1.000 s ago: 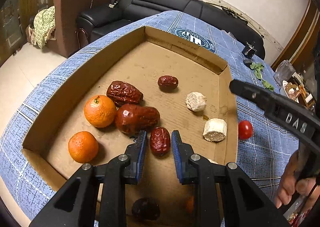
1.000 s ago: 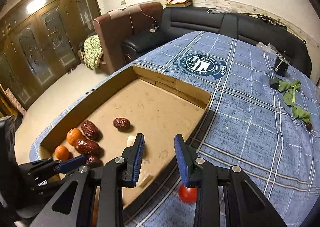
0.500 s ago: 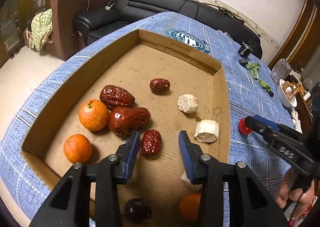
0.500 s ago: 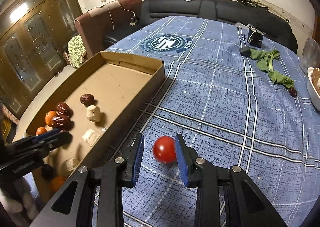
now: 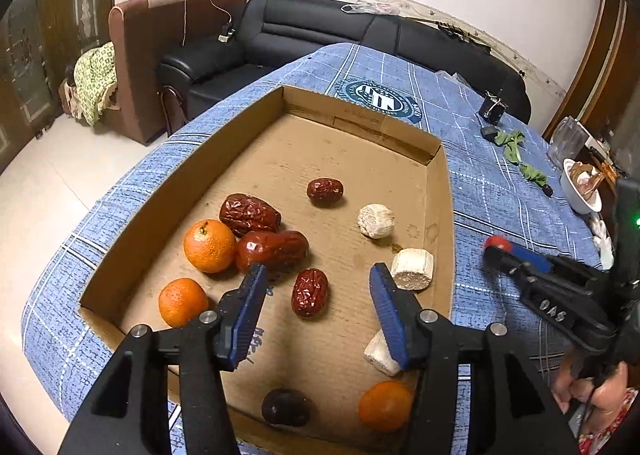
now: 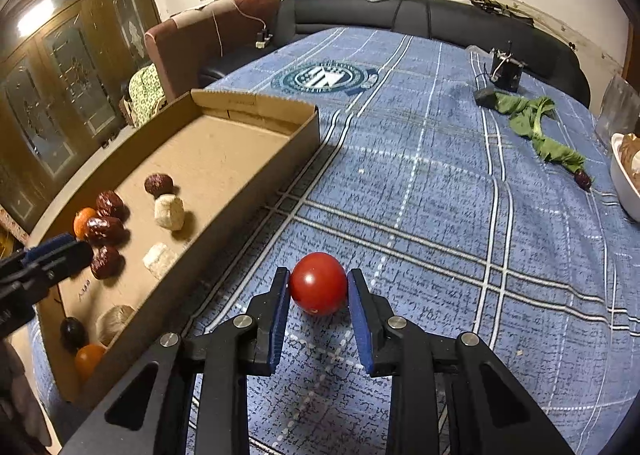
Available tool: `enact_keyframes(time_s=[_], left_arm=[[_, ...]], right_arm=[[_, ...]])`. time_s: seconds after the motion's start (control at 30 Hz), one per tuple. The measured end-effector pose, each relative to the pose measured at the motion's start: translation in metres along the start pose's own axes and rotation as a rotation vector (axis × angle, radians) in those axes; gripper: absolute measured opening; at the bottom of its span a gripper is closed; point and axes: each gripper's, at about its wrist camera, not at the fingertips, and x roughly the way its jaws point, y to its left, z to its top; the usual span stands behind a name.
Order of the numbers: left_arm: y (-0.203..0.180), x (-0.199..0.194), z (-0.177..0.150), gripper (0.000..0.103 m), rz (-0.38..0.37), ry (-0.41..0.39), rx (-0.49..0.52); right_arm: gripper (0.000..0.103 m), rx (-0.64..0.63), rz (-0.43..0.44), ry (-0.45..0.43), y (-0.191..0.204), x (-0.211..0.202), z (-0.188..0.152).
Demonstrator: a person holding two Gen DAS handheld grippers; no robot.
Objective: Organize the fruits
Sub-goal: 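Lower the red tomato into the tray and open the right tool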
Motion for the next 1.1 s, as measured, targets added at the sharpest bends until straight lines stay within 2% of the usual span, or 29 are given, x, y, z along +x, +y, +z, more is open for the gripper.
enact_keyframes(time_s=[0.23,0.33,0.5,0.67,0.9,1.03,1.1], left_arm=[[0.003,0.0,0.001,0.053,0.01,-0.004,0.003],[0.005,0.0,0.002,0.053,0.009,-0.006,0.003],[0.007,0.0,0.002,0.054,0.004,-0.001,0.0],[0.008,0.001,0.002,0.057,-0.007,0.003,-0.004],[0.007,0.004,0.002,0.06,-0.021,0.01,-0.004],[0.007,0.003,0.001,0.061,-0.024,0.012,-0.006],[0.006,0.003,0.001,0.067,-0.026,0.014,-0.009]], right_arm=[[0.032,-0.028,0.065,-0.053,0.024,-0.016,0.029],[0.032,-0.059,0.086,-0.05,0.042,-0.01,0.042],[0.032,-0.11,0.068,-0.008,0.064,0.021,0.056],[0.032,-0.125,0.037,0.038,0.069,0.046,0.059],[0.032,-0.143,0.025,0.044,0.074,0.055,0.061],[0.032,-0.131,0.047,0.054,0.075,0.056,0.06],[0.033,-0.122,0.064,0.058,0.074,0.055,0.06]])
